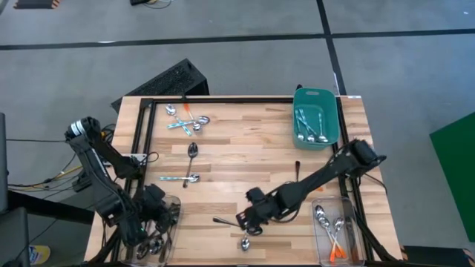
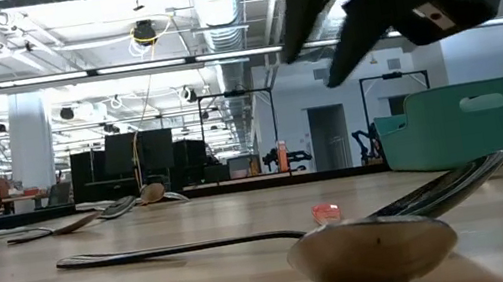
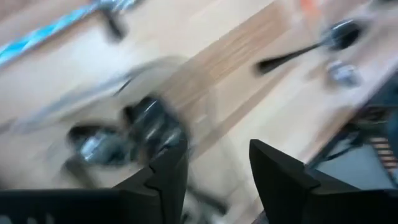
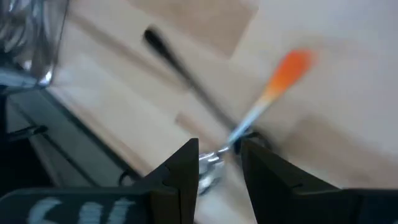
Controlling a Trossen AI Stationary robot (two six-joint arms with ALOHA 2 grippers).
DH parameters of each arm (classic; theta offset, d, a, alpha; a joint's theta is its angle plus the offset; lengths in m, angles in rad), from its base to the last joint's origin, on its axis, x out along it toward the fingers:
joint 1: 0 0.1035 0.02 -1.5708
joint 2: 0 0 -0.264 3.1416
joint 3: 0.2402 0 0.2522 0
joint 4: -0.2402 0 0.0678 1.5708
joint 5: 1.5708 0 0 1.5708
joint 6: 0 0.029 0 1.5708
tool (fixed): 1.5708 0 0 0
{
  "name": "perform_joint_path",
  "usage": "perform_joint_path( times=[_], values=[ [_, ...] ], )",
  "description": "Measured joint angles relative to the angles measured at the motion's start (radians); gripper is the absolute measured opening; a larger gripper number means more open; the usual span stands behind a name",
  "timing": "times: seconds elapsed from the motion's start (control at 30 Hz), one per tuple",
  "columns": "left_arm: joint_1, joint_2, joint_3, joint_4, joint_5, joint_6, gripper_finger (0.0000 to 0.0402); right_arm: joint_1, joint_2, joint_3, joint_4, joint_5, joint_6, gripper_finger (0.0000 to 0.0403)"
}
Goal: Sort silverware by color (type)
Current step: Put the orange spoon into the right transparent bin
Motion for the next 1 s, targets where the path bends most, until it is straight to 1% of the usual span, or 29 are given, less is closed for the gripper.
perform_joint_path(
  times=[0.17, 0.3, 0.43, 0.6, 0.67, 0.87, 1.0],
  values=[
    [0.006, -0.030, 0.028, 0.037, -0.189, 0.133, 0.0157, 0.026, 0.104, 0.117, 0.005, -0.030, 0.019, 0.0143],
    [0.007, -0.044, 0.053, 0.052, -0.269, 0.229, 0.0155, 0.038, 0.177, 0.196, -0.004, -0.090, 0.036, 0.0143],
    [0.007, -0.044, 0.068, 0.052, -0.276, 0.255, 0.0156, 0.041, 0.245, 0.234, -0.028, -0.153, 0.119, 0.0143],
    [-0.015, -0.044, 0.068, 0.049, -0.267, 0.266, 0.0155, 0.048, 0.270, 0.236, -0.104, -0.155, 0.218, 0.0143],
    [-0.020, -0.044, 0.068, 0.047, -0.267, 0.267, 0.0155, 0.050, 0.274, 0.233, -0.166, -0.152, 0.225, 0.0143],
    [-0.025, -0.044, 0.068, 0.045, -0.268, 0.265, 0.0155, 0.035, 0.299, 0.236, -0.211, -0.174, 0.220, 0.0143],
    [-0.028, -0.044, 0.069, 0.047, -0.268, 0.265, 0.0155, 0.016, 0.304, 0.238, -0.242, -0.179, 0.188, 0.0143]
  ],
)
